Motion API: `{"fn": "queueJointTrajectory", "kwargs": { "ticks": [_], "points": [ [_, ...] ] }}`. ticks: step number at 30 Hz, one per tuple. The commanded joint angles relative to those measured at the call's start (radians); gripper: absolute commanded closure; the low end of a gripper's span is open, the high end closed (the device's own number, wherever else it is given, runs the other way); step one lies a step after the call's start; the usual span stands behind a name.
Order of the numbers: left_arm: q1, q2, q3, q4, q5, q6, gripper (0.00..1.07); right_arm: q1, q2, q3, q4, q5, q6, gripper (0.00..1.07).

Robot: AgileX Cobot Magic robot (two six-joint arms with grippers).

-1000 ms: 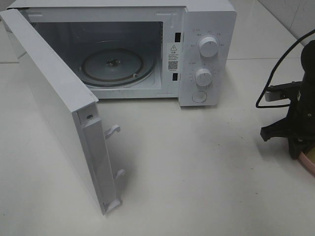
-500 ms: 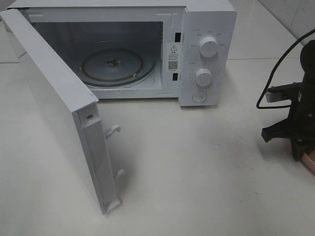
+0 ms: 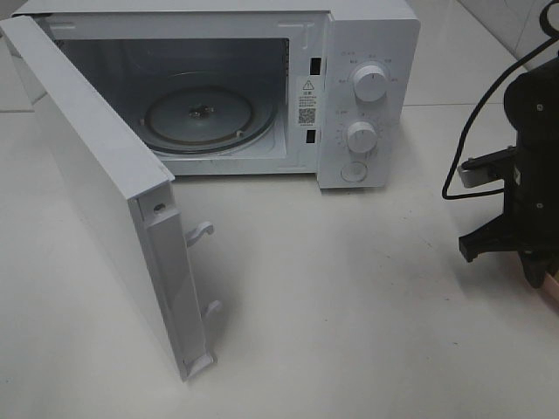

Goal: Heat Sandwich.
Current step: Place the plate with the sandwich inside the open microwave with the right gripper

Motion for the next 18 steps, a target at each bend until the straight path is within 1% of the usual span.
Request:
{"fn": "queueJointTrajectory", "kwargs": {
  "ticks": [1,9,16,18],
  "points": [
    [-0.004,-0.02,0.004,-0.005,-0.014,-0.002,0.07,0.036,-0.007,-0.002,-0.068,0.06,0.044,1.07],
    [-0.004,-0.02,0.004,-0.005,-0.014,-0.002,0.07,0.105,-0.059,0.021,-0.099,0.091,0.065,1.07],
    [-0.004,-0.02,0.004,-0.005,-0.014,-0.002,0.07,0.185,-0.166,0.094,-0.107,0.103,0.078,1.07],
    [-0.004,-0.02,0.004,-0.005,-0.014,-0.002,0.07,0.193,-0.181,0.105,-0.106,0.103,0.078,1.07]
  ]
}}
